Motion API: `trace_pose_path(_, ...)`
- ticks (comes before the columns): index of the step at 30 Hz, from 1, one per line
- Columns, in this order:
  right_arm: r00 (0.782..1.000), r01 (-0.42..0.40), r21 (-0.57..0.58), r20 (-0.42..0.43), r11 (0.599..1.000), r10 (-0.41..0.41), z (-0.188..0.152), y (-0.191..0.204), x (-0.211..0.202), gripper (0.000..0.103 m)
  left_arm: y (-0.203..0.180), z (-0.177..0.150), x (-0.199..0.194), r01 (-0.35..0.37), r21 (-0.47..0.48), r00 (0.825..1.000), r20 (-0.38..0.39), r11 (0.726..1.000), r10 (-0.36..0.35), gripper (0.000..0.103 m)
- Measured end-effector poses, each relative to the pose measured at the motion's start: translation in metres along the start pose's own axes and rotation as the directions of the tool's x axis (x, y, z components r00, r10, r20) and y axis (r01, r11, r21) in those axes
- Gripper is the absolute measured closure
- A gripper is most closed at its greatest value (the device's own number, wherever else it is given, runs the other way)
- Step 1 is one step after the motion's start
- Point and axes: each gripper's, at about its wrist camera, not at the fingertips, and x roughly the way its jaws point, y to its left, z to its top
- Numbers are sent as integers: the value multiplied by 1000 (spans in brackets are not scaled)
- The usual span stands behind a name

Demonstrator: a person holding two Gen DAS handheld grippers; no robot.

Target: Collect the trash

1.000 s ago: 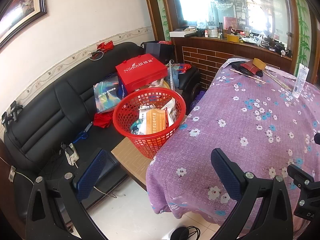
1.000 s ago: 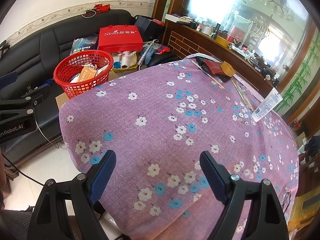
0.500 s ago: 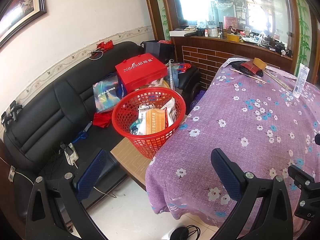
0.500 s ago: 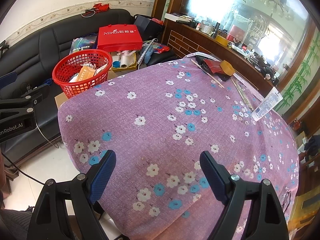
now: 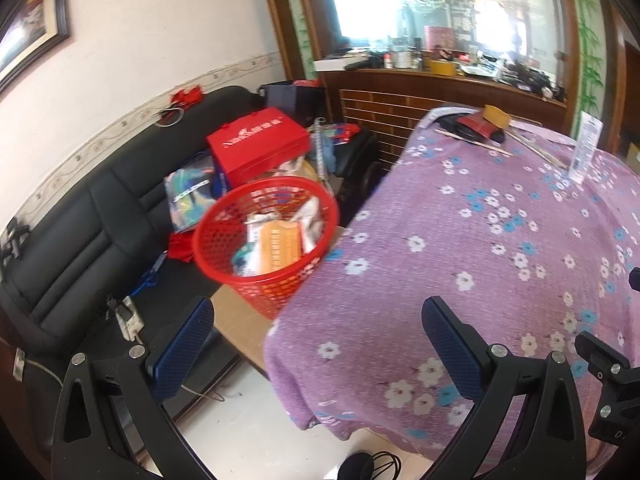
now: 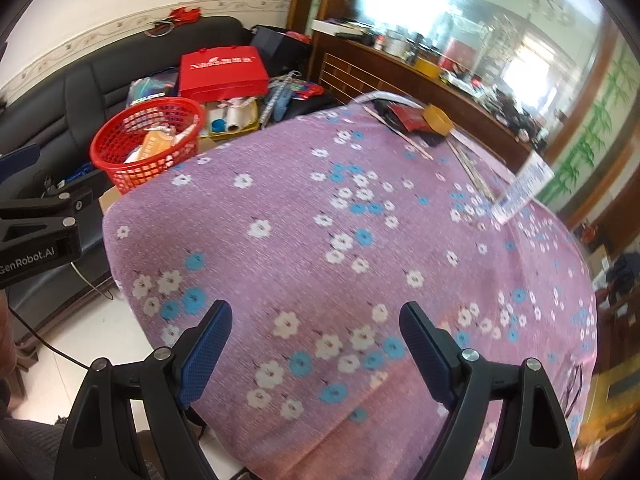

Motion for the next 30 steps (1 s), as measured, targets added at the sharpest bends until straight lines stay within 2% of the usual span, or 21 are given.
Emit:
trace_pose_path(4,998,22,128,-64,992,-14,-15,-34,9,14,-30,4,8,76,68,997,-24,995,-75,0)
trace_pose_path(7,991,74,265,-123,961,-42,-36,-77,17,14,-62,4,15,176,132,984,-59,975,-170,0)
trace_pose_path(9,984,131,365,-159,922,-77,-56,-110,21,13,-92,2,22,257,189,965,-100,948,-241,0)
trace_pose_path(12,966,234,485,-216,843,-144,-90,-154,25,10,-139,-5,36,380,244,922,-178,892,-344,0)
trace_pose_path(14,956,275,562,-249,780,-158,-119,-181,32,8,-169,-7,42,415,278,907,-203,866,-369,0)
trace_pose_path(16,943,312,606,-289,732,-163,-138,-200,43,8,-193,-9,46,433,309,900,-206,847,-385,0)
trace_pose_path(18,938,327,632,-306,703,-161,-150,-210,53,8,-218,-8,50,448,338,894,-194,828,-405,0)
trace_pose_path(19,942,319,645,-294,694,-160,-153,-215,56,2,-229,-7,53,457,348,889,-196,819,-413,0)
trace_pose_path(20,940,331,653,-288,681,-181,-153,-222,58,2,-237,-7,55,467,351,884,-201,812,-422,0)
trace_pose_path(22,941,333,649,-277,684,-196,-145,-229,63,0,-248,-4,63,489,343,872,-219,802,-438,0)
trace_pose_path(25,950,308,625,-244,717,-195,-127,-236,74,0,-256,2,80,512,304,855,-267,804,-444,0)
trace_pose_path(27,959,275,610,-224,743,-171,-115,-238,84,0,-258,5,91,509,288,854,-289,811,-433,0)
trace_pose_path(30,962,272,583,-197,766,-192,-107,-235,87,0,-260,6,106,500,279,854,-314,820,-414,0)
